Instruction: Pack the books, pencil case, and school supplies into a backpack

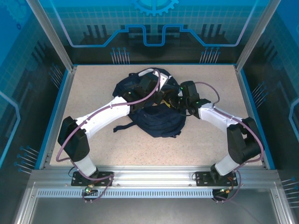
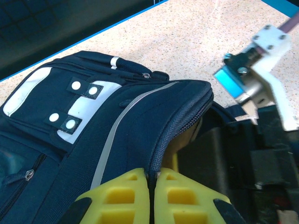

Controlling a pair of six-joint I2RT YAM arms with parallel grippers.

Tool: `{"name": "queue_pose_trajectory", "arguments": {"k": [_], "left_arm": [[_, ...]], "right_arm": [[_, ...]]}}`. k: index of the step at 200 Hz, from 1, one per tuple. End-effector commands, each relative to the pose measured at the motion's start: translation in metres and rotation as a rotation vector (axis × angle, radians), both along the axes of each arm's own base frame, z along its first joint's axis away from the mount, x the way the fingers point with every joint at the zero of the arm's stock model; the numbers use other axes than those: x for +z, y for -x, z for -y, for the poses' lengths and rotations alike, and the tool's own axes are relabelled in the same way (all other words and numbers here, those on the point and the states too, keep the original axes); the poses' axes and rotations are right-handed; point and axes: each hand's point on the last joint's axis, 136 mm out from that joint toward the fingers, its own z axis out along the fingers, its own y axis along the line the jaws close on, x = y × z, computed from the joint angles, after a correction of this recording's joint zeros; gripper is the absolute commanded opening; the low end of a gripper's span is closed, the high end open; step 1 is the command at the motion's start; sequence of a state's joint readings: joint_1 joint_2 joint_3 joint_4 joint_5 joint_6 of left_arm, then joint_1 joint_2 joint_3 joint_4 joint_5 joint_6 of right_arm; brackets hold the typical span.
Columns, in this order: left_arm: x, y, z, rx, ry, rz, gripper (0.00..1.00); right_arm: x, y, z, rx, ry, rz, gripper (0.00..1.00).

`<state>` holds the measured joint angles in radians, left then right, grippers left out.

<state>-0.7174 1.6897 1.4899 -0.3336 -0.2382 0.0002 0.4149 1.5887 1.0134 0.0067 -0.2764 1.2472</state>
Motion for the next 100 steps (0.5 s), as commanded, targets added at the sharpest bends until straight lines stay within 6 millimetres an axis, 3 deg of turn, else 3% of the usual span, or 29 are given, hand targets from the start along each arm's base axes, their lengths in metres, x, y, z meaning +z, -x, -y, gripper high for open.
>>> {"name": "queue_pose_trajectory", "arguments": {"k": [1,47,73,100], "left_arm": [[0.063,0.0,0.022,-0.057,0.173,0.126,0.05],[0.063,0.001,0.019,-0.044,0.19,0.119,0.06],[0.061,0.001,0.012,-0.027,0.213,0.092,0.07],[0.054,0.002,0.001,-0.014,0.26,0.037,0.11]], "right_arm": [[0.013,-0.005,-0.026,0.095,-0.041,0.056,0.24],[-0.001,-0.024,-0.046,0.146,-0.058,0.056,0.24],[0.004,-0.029,-0.052,0.193,-0.075,0.087,0.24],[0.017,-0.021,-0.035,0.182,-0.069,0.143,0.28]]}}
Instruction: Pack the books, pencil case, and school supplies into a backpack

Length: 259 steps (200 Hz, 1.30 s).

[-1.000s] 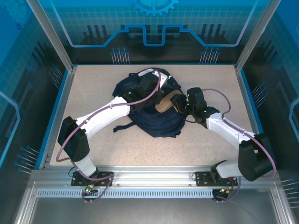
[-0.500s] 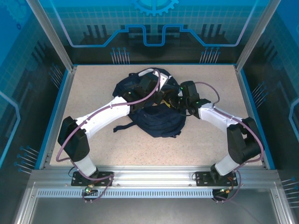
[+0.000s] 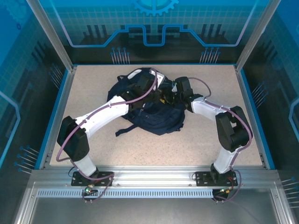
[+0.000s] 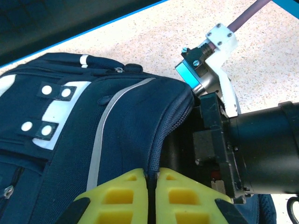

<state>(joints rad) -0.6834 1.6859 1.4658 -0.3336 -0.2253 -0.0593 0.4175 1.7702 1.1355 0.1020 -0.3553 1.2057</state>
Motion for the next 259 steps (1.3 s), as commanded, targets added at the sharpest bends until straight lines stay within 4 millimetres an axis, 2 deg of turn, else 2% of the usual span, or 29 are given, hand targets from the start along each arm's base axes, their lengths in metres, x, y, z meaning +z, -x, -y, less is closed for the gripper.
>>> {"name": "queue_pose_trajectory", "arguments": {"k": [1,23,48,68,105,116,125,141,150,176,189,206,227,242,259], "left_arm": [[0.063,0.008,0.015,-0.064,0.224,0.087,0.11],[0.058,0.012,0.01,-0.069,0.248,0.058,0.12],[0.053,0.016,0.012,-0.091,0.265,0.036,0.12],[0.051,0.017,0.015,-0.101,0.277,0.02,0.12],[0.047,0.022,0.021,-0.121,0.299,-0.019,0.15],[0.044,0.025,0.021,-0.127,0.304,-0.048,0.21],[0.043,0.027,0.018,-0.119,0.31,-0.071,0.3],[0.038,0.029,0.005,-0.073,0.328,-0.113,0.53],[0.035,0.031,-0.004,-0.045,0.342,-0.145,0.62],[0.021,0.04,-0.039,0.07,0.411,-0.232,0.74],[0.007,0.043,-0.061,0.154,0.45,-0.279,0.76],[-0.012,0.049,-0.092,0.27,0.495,-0.335,0.77],[-0.04,0.058,-0.125,0.406,0.578,-0.405,0.78],[-0.056,0.064,-0.141,0.471,0.643,-0.44,0.79],[-0.071,0.068,-0.163,0.552,0.679,-0.454,0.79]], "right_arm": [[0.026,0.013,-0.005,0.092,-0.033,0.102,0.29],[0.022,0.028,0.032,0.024,0.079,0.084,0.36],[0.012,0.032,0.07,-0.065,0.186,0.041,0.44],[0.01,0.026,0.078,-0.098,0.179,0.027,0.44],[0.012,0.008,0.075,-0.118,0.163,0.028,0.34],[0.011,0.007,0.076,-0.125,0.167,0.025,0.32],[0.011,0.009,0.079,-0.133,0.181,0.023,0.32],[0.01,0.018,0.094,-0.166,0.238,0.009,0.32],[0.011,0.025,0.104,-0.181,0.281,0.0,0.33],[0.008,0.051,0.136,-0.204,0.449,-0.036,0.38],[0.008,0.065,0.142,-0.178,0.511,-0.049,0.42],[0.01,0.082,0.144,-0.136,0.592,-0.047,0.49],[0.015,0.098,0.128,-0.072,0.662,-0.014,0.55],[0.021,0.109,0.105,-0.026,0.696,0.027,0.59],[0.029,0.121,0.07,0.026,0.723,0.09,0.63]]}}
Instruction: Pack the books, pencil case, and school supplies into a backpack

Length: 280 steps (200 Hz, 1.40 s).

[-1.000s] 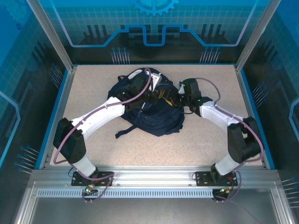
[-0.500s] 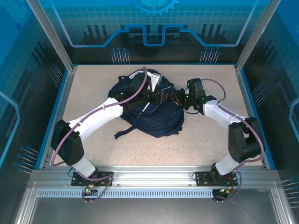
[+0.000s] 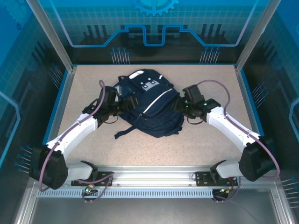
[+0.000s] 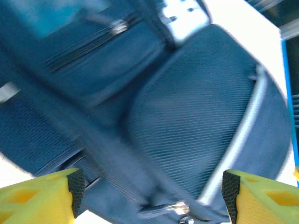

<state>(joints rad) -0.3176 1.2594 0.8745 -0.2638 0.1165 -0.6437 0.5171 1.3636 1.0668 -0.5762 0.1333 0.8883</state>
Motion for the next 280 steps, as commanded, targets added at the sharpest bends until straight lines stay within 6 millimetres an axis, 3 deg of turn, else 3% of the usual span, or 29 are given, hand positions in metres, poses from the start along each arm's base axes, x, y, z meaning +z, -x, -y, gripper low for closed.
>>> {"name": "queue_pose_trajectory", "arguments": {"k": [1,50,78,112,174,226,256,280], "left_arm": [[-0.003,0.006,-0.016,0.109,0.129,-0.035,0.79],[-0.029,0.024,-0.067,0.221,0.035,-0.048,0.9],[-0.039,0.034,-0.086,0.269,0.021,-0.065,0.96],[-0.043,0.04,-0.096,0.299,0.022,-0.064,0.99],[-0.044,0.04,-0.093,0.282,0.051,-0.059,0.99],[-0.04,0.036,-0.086,0.251,0.082,-0.05,0.99],[-0.031,0.032,-0.072,0.186,0.143,-0.028,0.99],[-0.023,0.026,-0.058,0.14,0.232,-0.006,0.99]], "right_arm": [[0.016,0.018,-0.028,0.069,0.103,0.051,0.63],[0.017,0.048,-0.125,0.156,0.13,0.059,0.62],[0.013,0.052,-0.162,0.161,0.103,0.053,0.62],[-0.002,0.045,-0.191,0.121,0.147,0.003,0.55],[-0.018,0.018,-0.19,-0.062,0.175,0.008,0.46],[-0.037,-0.002,-0.195,-0.084,0.165,-0.05,0.37],[-0.04,-0.005,-0.185,-0.119,0.224,-0.037,0.36],[-0.041,-0.005,-0.171,-0.151,0.276,-0.027,0.23]]}}
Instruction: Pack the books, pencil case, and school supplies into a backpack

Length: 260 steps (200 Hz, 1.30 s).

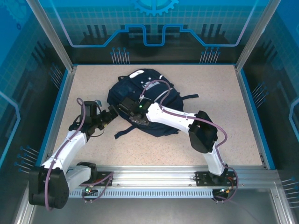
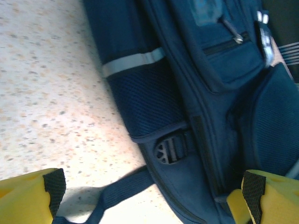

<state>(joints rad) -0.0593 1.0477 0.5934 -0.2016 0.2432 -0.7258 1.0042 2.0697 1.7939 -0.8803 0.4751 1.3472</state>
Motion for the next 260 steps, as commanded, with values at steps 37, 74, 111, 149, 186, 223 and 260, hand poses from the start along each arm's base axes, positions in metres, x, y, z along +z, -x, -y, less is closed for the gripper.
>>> {"name": "queue_pose_trajectory", "arguments": {"k": [37,74,111,149,186,223,260], "left_arm": [[0.025,-0.023,0.034,-0.114,0.222,0.094,0.88],[0.034,-0.039,0.062,-0.19,0.323,0.112,0.74],[0.033,-0.049,0.089,-0.244,0.324,0.101,0.62],[0.03,-0.061,0.11,-0.273,0.328,0.098,0.54],[0.016,-0.069,0.124,-0.28,0.321,0.047,0.48],[0.006,-0.078,0.134,-0.283,0.333,0.01,0.36],[-0.031,-0.08,0.119,-0.185,0.248,-0.101,0.0]], "right_arm": [[0.003,-0.008,0.034,-0.05,0.141,0.043,0.08],[0.018,-0.006,0.032,0.074,0.134,0.068,0.02],[0.03,-0.002,0.031,0.184,0.092,0.089,0.0],[0.029,0.002,0.031,0.228,0.056,0.065,0.0],[0.028,0.001,0.029,0.247,0.054,0.058,0.0],[0.023,0.002,0.036,0.245,0.098,0.042,0.0],[0.022,0.005,0.064,0.212,0.217,0.047,0.0]]}}
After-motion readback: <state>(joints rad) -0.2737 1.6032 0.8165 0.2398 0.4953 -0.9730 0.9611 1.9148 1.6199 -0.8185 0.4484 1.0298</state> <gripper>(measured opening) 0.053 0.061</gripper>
